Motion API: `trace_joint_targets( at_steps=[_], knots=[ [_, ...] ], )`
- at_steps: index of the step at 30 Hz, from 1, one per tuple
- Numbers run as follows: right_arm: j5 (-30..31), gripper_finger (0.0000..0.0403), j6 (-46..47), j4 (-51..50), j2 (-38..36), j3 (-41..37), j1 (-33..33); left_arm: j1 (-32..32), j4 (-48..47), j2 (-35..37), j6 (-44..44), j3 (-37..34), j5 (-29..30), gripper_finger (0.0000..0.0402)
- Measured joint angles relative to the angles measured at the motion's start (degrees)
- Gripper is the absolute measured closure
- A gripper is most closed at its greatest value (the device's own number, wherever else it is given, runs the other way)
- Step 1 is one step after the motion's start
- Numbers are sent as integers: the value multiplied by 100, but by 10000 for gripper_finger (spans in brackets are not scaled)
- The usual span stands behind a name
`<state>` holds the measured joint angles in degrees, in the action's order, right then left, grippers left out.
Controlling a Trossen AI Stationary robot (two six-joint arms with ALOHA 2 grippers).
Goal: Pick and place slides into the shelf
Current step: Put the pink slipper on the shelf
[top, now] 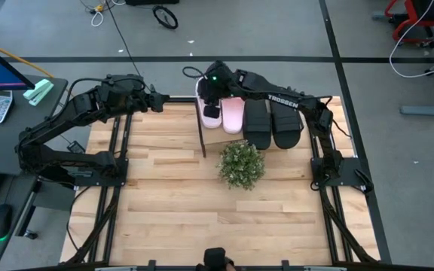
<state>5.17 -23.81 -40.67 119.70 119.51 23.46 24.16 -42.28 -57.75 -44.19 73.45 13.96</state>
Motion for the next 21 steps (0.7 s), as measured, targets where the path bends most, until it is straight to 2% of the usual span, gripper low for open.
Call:
trace_joint_targets(
  at_steps=[6, 12, 21],
  knots=[
    [-548, 305, -13, -220, -4, 181, 4, 0, -1, 1, 2, 0, 66, 209],
    [-620, 389, -71, -293, 3, -91, 71, 0, 0, 0, 0, 0, 66, 205],
    [-700, 398, -30, 379, -2, -547, 116, 0, 0, 0, -7, 0, 106, 209]
  ],
)
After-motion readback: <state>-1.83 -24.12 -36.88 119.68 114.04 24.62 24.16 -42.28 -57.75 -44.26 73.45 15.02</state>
